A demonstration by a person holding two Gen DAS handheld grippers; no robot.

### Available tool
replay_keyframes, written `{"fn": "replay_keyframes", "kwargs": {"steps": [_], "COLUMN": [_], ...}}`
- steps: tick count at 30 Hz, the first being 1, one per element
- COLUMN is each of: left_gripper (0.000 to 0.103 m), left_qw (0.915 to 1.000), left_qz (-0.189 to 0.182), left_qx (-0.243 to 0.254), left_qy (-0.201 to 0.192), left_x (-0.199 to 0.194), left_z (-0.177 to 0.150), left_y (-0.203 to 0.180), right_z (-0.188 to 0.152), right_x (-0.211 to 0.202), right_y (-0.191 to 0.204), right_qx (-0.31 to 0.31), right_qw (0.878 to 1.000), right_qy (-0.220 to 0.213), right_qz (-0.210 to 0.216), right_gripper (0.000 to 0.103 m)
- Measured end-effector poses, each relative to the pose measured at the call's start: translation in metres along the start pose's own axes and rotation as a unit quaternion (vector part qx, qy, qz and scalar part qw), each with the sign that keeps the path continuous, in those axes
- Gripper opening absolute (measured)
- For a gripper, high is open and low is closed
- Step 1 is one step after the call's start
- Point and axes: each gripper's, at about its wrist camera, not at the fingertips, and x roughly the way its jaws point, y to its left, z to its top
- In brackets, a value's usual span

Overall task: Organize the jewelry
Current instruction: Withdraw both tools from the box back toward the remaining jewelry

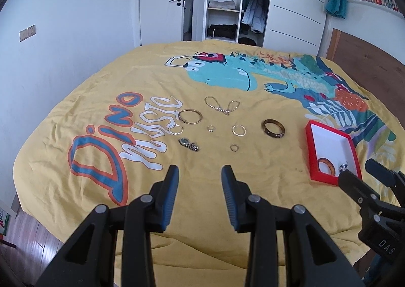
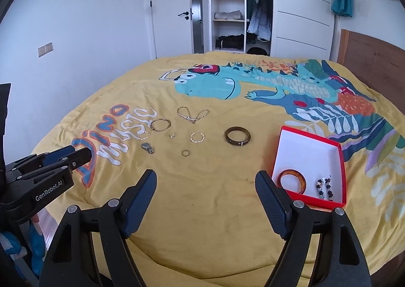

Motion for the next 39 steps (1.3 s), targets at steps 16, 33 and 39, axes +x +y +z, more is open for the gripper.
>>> {"fn": "replay_keyframes", "kwargs": {"steps": [16,33,39], "left_gripper": [0.033,0.033,0.043], "left_qw": [0.9987,0.9934,0.9894], "left_qz": [0.009,0.002,0.009], "left_qx": [0.002,-0.062,-0.105], "left_qy": [0.050,0.097,0.100], "left_x": [0.062,0.138,0.173], "left_z": [0.007,0.005,0.014], "left_y": [-0.004,0.017,0.040], "right_z": [0.000,-0.002,0.002], "right_x": [0.058,0.133,0.175], "right_y": [-0.007,-0.014,-0.012], "right_qx": [0.001,0.000,-0.001], "right_qw": [0.999,0.994,0.991], "right_qy": [0.039,0.080,0.090], "right_qz": [0.023,0.071,0.096], "right_gripper": [0.065,0.046,0.046]}}
